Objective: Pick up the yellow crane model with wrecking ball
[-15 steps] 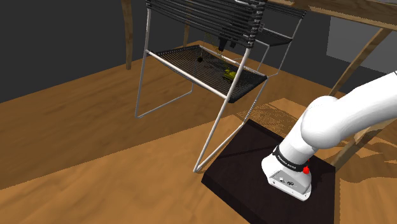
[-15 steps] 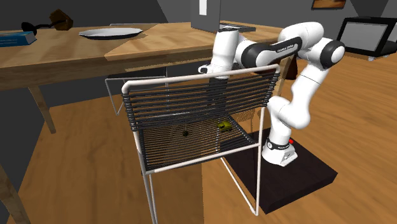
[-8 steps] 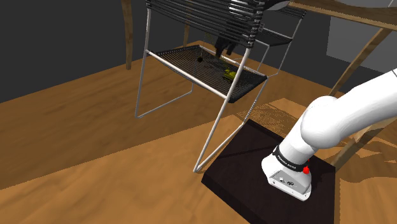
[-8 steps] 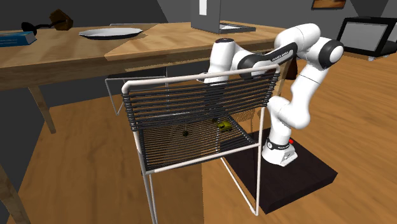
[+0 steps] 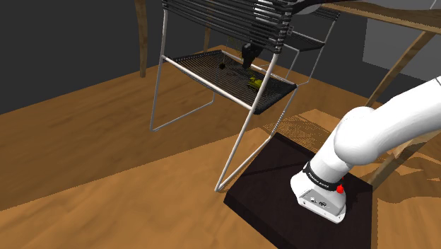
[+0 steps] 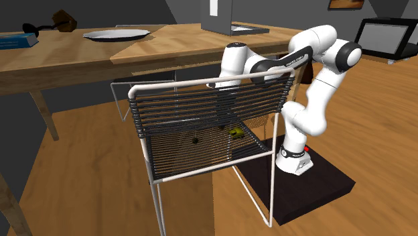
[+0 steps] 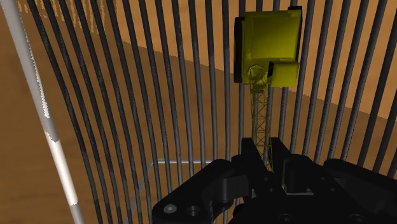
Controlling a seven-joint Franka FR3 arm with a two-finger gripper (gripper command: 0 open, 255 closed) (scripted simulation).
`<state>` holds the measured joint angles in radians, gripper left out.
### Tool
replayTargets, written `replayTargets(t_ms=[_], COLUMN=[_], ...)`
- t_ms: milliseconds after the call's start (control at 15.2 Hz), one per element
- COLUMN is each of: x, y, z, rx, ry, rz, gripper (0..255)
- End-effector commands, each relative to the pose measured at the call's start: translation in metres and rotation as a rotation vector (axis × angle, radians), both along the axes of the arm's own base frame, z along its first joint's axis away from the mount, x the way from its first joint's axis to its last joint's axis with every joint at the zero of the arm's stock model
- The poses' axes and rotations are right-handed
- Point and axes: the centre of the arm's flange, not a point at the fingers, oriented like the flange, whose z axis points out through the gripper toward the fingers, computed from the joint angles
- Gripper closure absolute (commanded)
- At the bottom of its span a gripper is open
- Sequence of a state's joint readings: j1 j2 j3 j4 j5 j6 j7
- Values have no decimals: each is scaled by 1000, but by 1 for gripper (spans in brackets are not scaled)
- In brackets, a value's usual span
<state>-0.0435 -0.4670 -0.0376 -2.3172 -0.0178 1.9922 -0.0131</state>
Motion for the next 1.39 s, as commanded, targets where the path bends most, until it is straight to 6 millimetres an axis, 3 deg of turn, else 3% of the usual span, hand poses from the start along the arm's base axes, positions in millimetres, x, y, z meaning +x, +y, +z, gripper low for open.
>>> replayTargets(t_ms=[0,198,1188,1320], x=[0,0,0,0], y=[0,0,0,0], z=[0,0,79,80], rx=[0,0,0,0], ry=[0,0,0,0], rz=[0,0,0,0], gripper=[255,255,255,255])
